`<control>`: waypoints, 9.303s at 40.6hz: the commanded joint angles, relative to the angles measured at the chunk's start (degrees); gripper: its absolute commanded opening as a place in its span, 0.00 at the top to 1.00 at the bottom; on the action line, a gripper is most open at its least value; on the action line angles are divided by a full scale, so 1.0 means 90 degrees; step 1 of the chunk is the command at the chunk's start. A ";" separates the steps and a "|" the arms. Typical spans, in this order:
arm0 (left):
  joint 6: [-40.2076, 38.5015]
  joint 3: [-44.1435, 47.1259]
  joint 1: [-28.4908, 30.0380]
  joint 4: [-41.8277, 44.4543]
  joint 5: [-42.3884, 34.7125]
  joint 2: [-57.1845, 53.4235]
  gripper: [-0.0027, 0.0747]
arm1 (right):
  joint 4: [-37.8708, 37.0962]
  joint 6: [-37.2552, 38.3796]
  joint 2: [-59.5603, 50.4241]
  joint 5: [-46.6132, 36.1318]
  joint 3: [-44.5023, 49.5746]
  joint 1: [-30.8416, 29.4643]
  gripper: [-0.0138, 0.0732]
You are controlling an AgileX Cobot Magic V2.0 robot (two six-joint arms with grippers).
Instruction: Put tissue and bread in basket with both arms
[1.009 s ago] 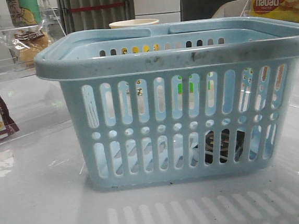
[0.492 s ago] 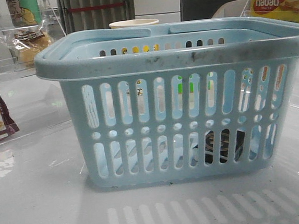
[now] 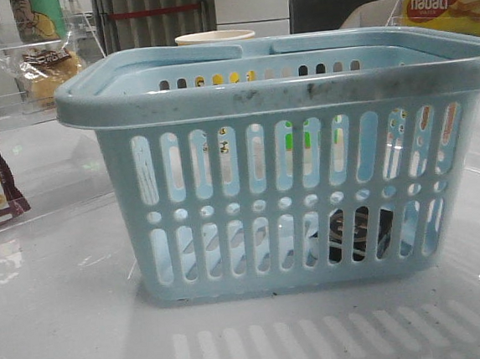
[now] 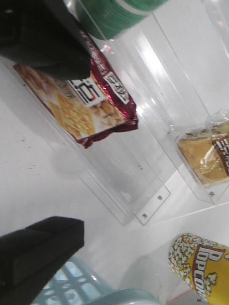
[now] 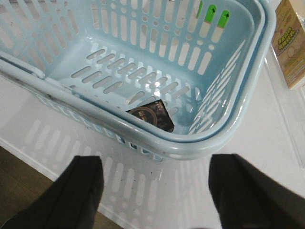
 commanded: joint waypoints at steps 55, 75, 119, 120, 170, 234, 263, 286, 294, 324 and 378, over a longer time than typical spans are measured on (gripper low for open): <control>0.0008 -0.3340 -0.0185 -0.0174 -0.2725 0.4217 0.81 | -0.0144 -0.0008 -0.0003 -0.0414 -0.0167 -0.0042 0.19; 0.0008 -0.3350 -0.0227 -0.0174 -0.1299 0.2702 0.84 | -0.0144 -0.0008 -0.0003 -0.0414 -0.0167 -0.0042 0.19; 0.1330 -0.3337 -0.3726 -0.0540 0.1913 0.2435 0.53 | -0.0144 -0.0008 -0.0003 -0.0414 -0.0167 -0.0042 0.19; 0.1330 -0.3337 -0.3726 -0.0575 0.1913 0.2460 0.48 | -0.0144 -0.0008 -0.0003 -0.0414 -0.0167 -0.0042 0.19; -0.0155 0.0905 -0.3712 0.0460 0.2530 -0.3819 0.43 | -0.0144 -0.0008 -0.0003 -0.0462 -0.0167 -0.0042 0.19; -0.1067 0.1895 -0.3712 0.1495 0.2145 -0.4873 0.85 | -0.0225 -0.0177 -0.1407 0.0166 0.0414 -0.0021 0.78; -0.1055 0.2720 -0.2711 0.1617 0.0644 -0.5865 0.85 | -0.0225 -0.0177 -0.1407 0.0164 0.0414 -0.0021 0.78; -0.1055 0.5926 0.0562 0.0953 -0.2181 -0.7819 0.85 | -0.0225 -0.0177 -0.1407 0.0164 0.0414 -0.0021 0.78; -0.1055 0.6499 0.0731 0.0749 -0.2919 -0.7937 0.85 | -0.0225 -0.0177 -0.1407 0.0164 0.0414 -0.0021 0.78; -0.1046 0.7068 0.0286 0.0953 -0.3745 -0.8320 0.85 | -0.0225 -0.0177 -0.1407 0.0186 0.0414 -0.0021 0.78; -0.1046 0.7068 0.0286 0.0953 -0.3745 -0.8320 0.85 | -0.0243 -0.0177 -0.3144 -0.3311 0.2610 -0.2075 0.78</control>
